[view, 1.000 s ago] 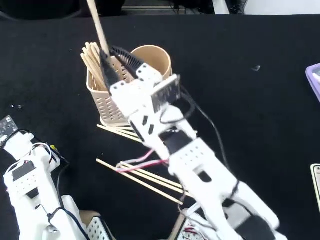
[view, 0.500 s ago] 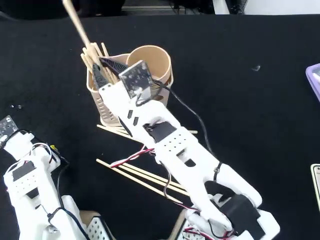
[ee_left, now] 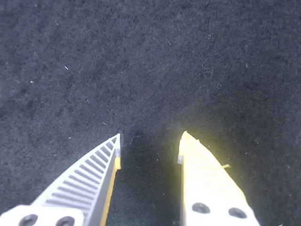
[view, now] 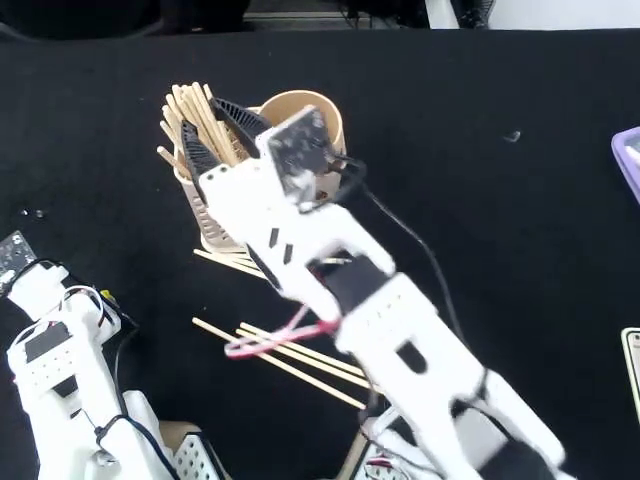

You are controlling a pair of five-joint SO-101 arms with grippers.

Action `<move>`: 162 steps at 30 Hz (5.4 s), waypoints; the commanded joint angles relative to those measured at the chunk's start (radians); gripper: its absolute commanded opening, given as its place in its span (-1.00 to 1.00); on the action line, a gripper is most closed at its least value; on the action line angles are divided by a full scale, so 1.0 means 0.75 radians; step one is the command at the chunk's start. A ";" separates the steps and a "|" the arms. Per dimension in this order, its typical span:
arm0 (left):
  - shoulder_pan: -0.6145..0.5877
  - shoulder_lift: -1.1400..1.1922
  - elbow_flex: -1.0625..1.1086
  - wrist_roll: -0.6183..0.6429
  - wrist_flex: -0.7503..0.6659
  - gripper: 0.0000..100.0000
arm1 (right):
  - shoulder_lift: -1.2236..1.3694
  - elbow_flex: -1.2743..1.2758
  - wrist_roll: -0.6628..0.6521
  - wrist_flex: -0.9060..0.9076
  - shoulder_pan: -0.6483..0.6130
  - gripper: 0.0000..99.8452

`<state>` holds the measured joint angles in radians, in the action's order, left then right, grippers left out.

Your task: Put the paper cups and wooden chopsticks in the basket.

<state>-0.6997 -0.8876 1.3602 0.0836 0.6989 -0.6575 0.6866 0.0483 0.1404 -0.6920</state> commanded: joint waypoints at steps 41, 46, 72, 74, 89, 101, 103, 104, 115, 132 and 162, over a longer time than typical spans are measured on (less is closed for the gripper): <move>0.017 -0.018 -0.028 -0.008 -0.018 -0.59 | -0.901 1.085 -0.949 1.041 0.577 -0.53; 0.044 -0.016 -0.028 -0.008 -0.018 -0.59 | -0.580 0.893 -0.941 1.041 0.577 -0.53; 0.034 -0.012 -0.028 -0.008 -0.014 -0.59 | 0.349 0.545 -1.170 0.847 0.487 -0.53; 0.034 -0.014 -0.028 -0.008 -0.014 -0.59 | 0.408 0.541 -1.195 0.847 0.487 -0.53; 0.034 -0.014 -0.028 -0.008 -0.016 -0.59 | 0.097 0.605 -1.187 1.256 0.360 -0.97; 0.034 -0.014 -0.028 -0.008 -0.016 -0.59 | -0.433 0.797 -1.168 1.354 0.344 -0.84; 0.036 -0.016 -0.028 -0.008 -0.016 -0.59 | -0.425 0.778 -1.084 1.332 0.340 -0.68; 0.040 -0.018 -0.028 -0.008 -0.016 -0.59 | -0.414 0.760 -1.039 1.297 0.321 -0.62; 0.032 -0.018 -0.028 -0.008 -0.010 -0.59 | 0.285 0.302 -0.847 1.086 0.059 -0.62; 0.032 -0.018 -0.028 -0.008 -0.008 -0.59 | 0.834 0.136 -0.851 0.908 0.059 -0.82; 0.032 -0.018 -0.028 -0.008 -0.012 -0.59 | -0.445 -0.103 -0.522 1.389 -0.031 -0.98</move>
<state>-0.6813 -0.8876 1.3602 0.0836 0.6989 -0.8769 0.6989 -0.4457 1.1899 -0.6613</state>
